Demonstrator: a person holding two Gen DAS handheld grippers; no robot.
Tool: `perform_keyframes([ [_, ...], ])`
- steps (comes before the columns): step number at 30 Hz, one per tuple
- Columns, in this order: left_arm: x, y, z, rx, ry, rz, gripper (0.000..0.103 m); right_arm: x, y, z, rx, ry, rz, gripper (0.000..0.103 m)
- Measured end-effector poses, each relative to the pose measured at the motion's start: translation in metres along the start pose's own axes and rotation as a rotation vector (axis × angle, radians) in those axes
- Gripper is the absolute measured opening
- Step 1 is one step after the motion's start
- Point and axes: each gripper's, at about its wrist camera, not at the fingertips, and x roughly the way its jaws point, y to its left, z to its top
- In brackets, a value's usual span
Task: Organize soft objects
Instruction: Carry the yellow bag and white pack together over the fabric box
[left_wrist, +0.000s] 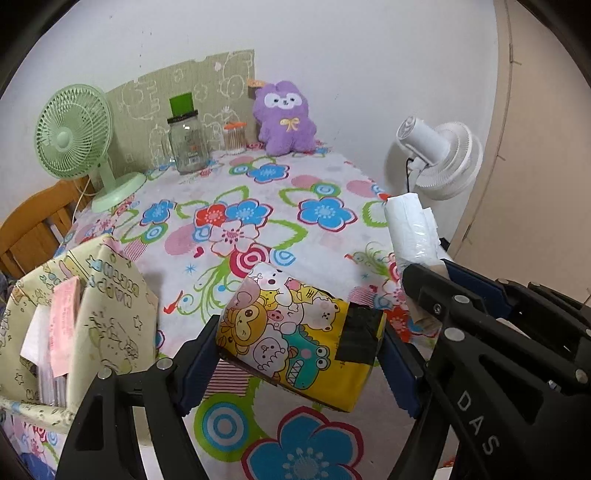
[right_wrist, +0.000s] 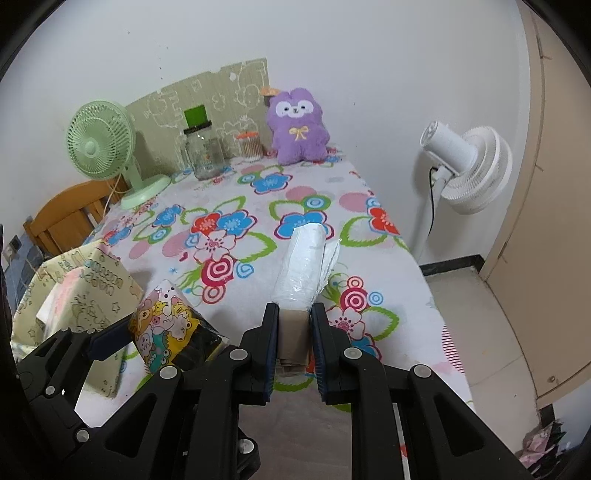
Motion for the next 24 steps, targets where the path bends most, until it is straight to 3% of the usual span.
perform_keyframes([
  [24, -0.093, 0.014, 0.012, 0.005, -0.189, 0.026, 0.081, -0.091, 0.03, 0.017, -0.036, -0.159, 0.014, 0.02],
])
